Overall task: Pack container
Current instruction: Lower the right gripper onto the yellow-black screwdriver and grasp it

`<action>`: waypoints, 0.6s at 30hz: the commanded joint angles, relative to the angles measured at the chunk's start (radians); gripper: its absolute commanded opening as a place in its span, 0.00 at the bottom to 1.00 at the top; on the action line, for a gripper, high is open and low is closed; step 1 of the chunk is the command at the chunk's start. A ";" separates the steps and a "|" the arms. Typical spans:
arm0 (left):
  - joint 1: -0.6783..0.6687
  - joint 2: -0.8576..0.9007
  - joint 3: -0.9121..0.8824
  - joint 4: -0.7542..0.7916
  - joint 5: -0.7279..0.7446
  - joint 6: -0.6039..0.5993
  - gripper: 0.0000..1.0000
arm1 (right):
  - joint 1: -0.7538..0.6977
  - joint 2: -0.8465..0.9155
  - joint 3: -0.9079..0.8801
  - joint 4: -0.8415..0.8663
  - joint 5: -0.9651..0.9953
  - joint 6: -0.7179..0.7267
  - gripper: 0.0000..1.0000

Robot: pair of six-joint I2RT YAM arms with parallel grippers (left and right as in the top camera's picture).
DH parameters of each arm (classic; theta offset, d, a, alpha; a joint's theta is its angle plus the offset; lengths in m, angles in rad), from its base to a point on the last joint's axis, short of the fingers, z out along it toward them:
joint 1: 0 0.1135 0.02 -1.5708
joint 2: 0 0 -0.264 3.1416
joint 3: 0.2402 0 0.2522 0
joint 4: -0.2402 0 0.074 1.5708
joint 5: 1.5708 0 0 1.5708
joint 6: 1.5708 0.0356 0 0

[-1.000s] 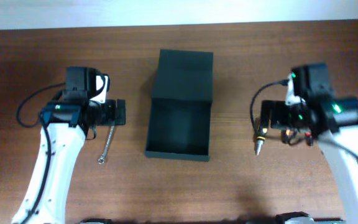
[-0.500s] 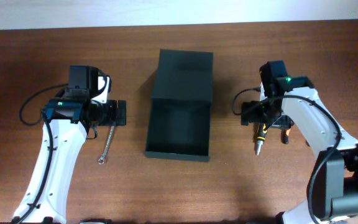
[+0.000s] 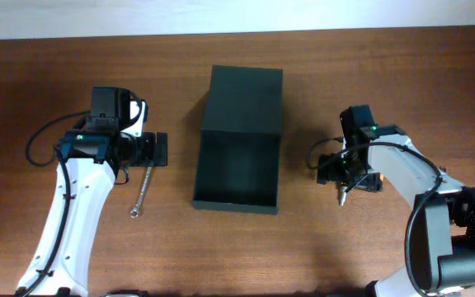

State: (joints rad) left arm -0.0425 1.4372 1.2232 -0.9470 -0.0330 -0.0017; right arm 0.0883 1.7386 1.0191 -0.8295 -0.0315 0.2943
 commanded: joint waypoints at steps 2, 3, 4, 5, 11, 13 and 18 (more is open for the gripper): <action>0.003 -0.003 0.021 -0.007 0.012 -0.006 0.99 | -0.006 0.002 -0.033 0.024 0.018 0.029 0.95; 0.002 -0.003 0.021 -0.008 0.012 -0.006 0.99 | -0.006 0.002 -0.034 0.025 0.018 0.029 0.95; 0.002 -0.003 0.021 -0.010 0.012 -0.006 0.99 | -0.006 0.002 -0.034 0.026 0.021 0.029 0.95; 0.002 -0.003 0.021 -0.011 0.012 -0.006 0.99 | -0.006 0.002 -0.034 0.027 0.031 0.030 0.93; 0.002 -0.003 0.021 -0.013 0.012 -0.006 0.99 | -0.006 0.002 -0.059 0.061 0.093 0.037 0.92; 0.002 -0.003 0.021 -0.013 0.012 -0.006 0.99 | -0.006 0.002 -0.069 0.077 0.093 0.037 0.92; 0.002 -0.003 0.021 -0.013 0.012 -0.006 0.99 | -0.006 0.003 -0.072 0.098 0.096 0.037 0.92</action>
State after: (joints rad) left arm -0.0425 1.4372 1.2232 -0.9577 -0.0326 -0.0017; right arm 0.0879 1.7386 0.9581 -0.7383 0.0368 0.3187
